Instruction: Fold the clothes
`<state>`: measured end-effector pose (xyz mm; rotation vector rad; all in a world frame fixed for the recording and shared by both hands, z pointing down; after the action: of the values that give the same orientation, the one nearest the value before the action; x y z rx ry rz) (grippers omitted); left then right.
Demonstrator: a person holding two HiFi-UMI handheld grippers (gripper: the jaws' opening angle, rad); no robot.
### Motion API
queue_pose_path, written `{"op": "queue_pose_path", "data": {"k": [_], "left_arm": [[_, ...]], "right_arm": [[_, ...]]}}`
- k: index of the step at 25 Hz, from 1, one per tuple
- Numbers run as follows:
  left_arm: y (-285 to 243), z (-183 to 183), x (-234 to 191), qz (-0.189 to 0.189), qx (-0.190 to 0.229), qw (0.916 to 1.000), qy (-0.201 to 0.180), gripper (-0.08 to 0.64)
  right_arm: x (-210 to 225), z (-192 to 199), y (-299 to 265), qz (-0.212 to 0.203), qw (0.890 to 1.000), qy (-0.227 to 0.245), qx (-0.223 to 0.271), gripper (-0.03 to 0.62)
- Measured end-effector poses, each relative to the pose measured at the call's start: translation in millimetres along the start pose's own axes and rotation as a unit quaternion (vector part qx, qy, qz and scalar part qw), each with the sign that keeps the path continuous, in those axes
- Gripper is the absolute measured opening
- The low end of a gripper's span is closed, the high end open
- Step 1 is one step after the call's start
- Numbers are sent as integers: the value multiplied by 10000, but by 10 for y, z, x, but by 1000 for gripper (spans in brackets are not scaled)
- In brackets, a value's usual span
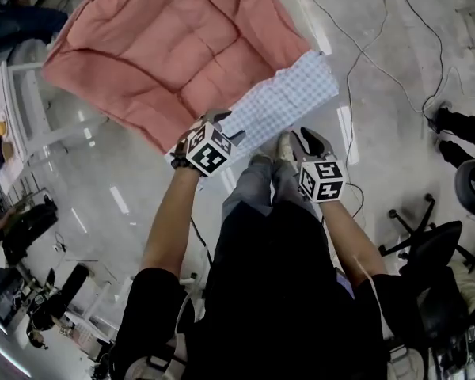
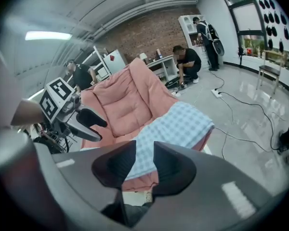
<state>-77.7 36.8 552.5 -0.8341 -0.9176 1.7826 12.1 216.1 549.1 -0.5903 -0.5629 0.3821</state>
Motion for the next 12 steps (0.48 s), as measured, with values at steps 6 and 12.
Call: {"op": "queue_pose_path", "data": {"k": [6,12], "left_arm": [[89,-331,205,-1,105,9999,-102,252],[269,-488,133,-66,254,9990,-369,252]], "right_arm": [[179,16,416,65,9997,-164,153,120],[46,-73,415,234,9976,-439,483,124]]}}
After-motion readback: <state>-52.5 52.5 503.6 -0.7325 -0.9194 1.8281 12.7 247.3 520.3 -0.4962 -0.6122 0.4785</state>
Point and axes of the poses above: the fingertips, and each gripper's own axes: y backward along the fingers, x to its right, z out of its underside, the point moved 5 cm from there along y, backward along the fingers, and after that the axes turned 5 degrees about x, right-handed, at the moved point
